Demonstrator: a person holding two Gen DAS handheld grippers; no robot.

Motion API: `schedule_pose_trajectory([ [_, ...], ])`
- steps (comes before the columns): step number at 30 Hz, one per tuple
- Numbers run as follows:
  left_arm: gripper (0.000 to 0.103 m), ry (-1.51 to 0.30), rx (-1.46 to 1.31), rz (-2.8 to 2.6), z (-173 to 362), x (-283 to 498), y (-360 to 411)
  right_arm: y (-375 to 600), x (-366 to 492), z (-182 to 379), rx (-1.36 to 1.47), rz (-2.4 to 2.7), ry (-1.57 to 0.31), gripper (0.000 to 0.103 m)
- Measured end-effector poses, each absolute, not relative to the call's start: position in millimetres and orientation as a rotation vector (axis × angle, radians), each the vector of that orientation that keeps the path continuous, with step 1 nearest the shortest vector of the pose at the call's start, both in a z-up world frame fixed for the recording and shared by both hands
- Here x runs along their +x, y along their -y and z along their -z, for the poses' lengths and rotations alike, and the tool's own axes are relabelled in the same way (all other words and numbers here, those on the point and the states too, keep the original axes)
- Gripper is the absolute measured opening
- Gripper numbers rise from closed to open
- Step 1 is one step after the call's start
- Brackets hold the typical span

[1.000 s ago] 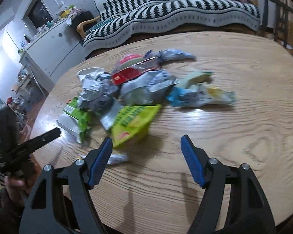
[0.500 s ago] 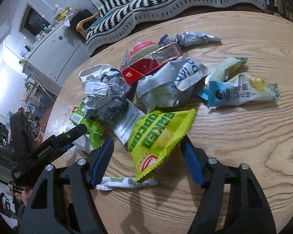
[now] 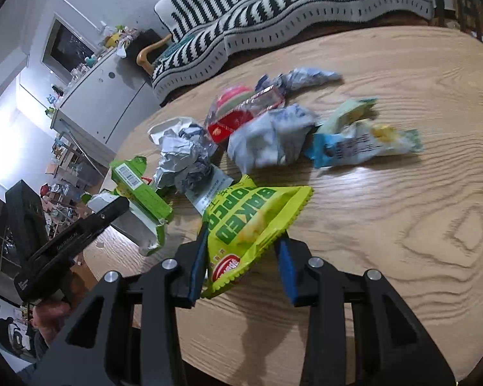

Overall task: Collect trash
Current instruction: 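Grasp the yellow-green chip bag with the right tool while the left grasps the white-green carton, then carry the chip bag and carton over the trash bin with both tools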

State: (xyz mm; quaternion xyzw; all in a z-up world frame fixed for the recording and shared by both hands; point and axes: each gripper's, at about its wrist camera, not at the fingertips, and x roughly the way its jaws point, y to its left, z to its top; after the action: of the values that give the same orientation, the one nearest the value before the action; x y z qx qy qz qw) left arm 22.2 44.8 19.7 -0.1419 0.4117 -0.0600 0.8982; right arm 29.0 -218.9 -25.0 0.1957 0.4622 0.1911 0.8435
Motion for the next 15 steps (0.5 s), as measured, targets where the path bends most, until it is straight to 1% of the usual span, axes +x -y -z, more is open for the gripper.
schedule_pose_trajectory([
  [5,0.027,-0.808,-0.223,0.156,-37.8,18.1,-6.8,255.4,8.9,13.9,0.428,-0.355,-0.939,0.039],
  [8,0.027,-0.779,-0.172,0.23,-47.3,12.6,29.4,287.5,-10.7,4.4,0.425,-0.293,-0.901,0.039],
  [15,0.027,-0.75,-0.035,0.52,-56.6,-16.3,164.7,392.5,-76.5,-4.6,0.401,-0.042,-0.82,0.039],
])
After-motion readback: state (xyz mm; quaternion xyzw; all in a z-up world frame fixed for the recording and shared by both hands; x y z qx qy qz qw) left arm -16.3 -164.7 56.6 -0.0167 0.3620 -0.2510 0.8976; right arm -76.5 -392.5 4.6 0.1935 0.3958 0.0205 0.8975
